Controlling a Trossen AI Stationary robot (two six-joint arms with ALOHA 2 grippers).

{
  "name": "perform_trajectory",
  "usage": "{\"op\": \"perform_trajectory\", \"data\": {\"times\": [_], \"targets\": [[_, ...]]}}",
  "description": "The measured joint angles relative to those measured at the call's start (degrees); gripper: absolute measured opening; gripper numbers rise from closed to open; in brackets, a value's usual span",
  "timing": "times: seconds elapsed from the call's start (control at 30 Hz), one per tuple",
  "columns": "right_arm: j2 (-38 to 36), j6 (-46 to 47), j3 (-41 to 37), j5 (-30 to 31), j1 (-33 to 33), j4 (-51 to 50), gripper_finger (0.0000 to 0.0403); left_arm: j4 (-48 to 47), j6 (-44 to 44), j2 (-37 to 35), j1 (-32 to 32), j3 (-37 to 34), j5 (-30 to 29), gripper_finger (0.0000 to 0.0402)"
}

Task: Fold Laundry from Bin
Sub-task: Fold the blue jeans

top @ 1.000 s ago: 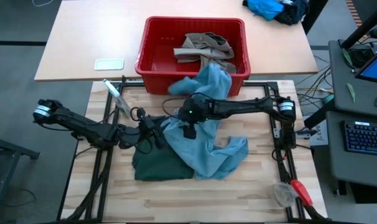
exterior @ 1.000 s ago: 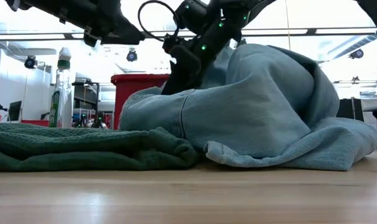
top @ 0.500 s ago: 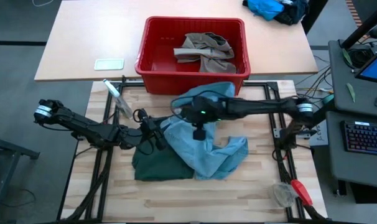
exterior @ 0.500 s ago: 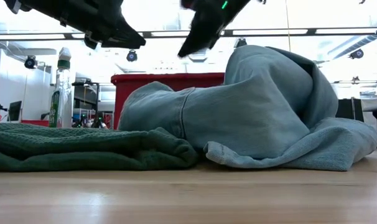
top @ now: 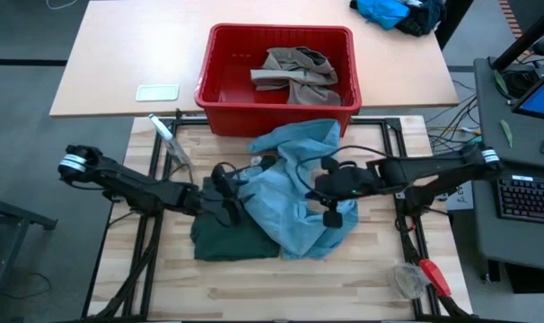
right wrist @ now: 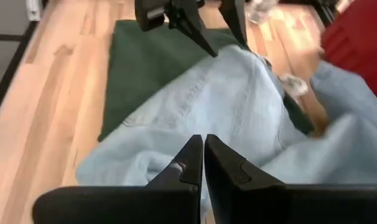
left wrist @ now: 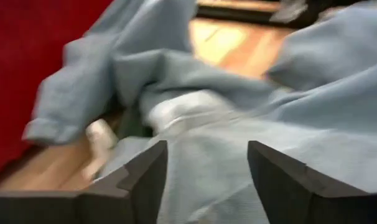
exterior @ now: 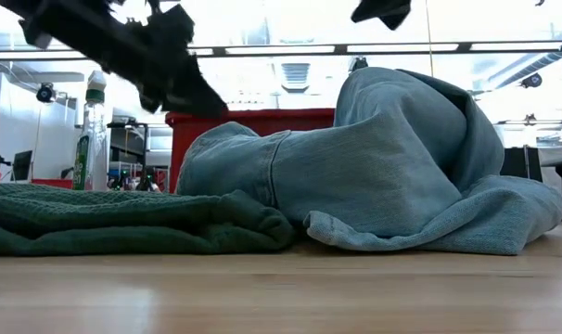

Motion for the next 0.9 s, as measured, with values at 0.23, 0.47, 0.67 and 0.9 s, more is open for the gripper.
{"op": "perform_trajectory", "data": {"times": [0.23, 0.47, 0.67, 0.9], "targets": [[-1.40, 3.90, -6.95, 2.27, 0.61, 3.03, 0.0009, 1.81, -0.04, 6.87, 3.91, -0.02, -2.85, 0.0259], [0.60, 3.69, -9.50, 2.29, 0.60, 5.54, 0.0009, 6.78, 2.20, 11.15, 5.53, -0.02, -2.98, 0.0235], [1.22, 1.67, -9.73, 2.29, 0.60, 6.74, 0.0009, 8.77, 6.64, 11.28, 5.50, 0.50, -2.81, 0.0087], [1.93, -0.05, -7.84, 2.38, 0.60, 9.39, 0.0009, 8.62, 18.79, 11.26, 5.45, 10.74, 1.62, 0.0020]]}}
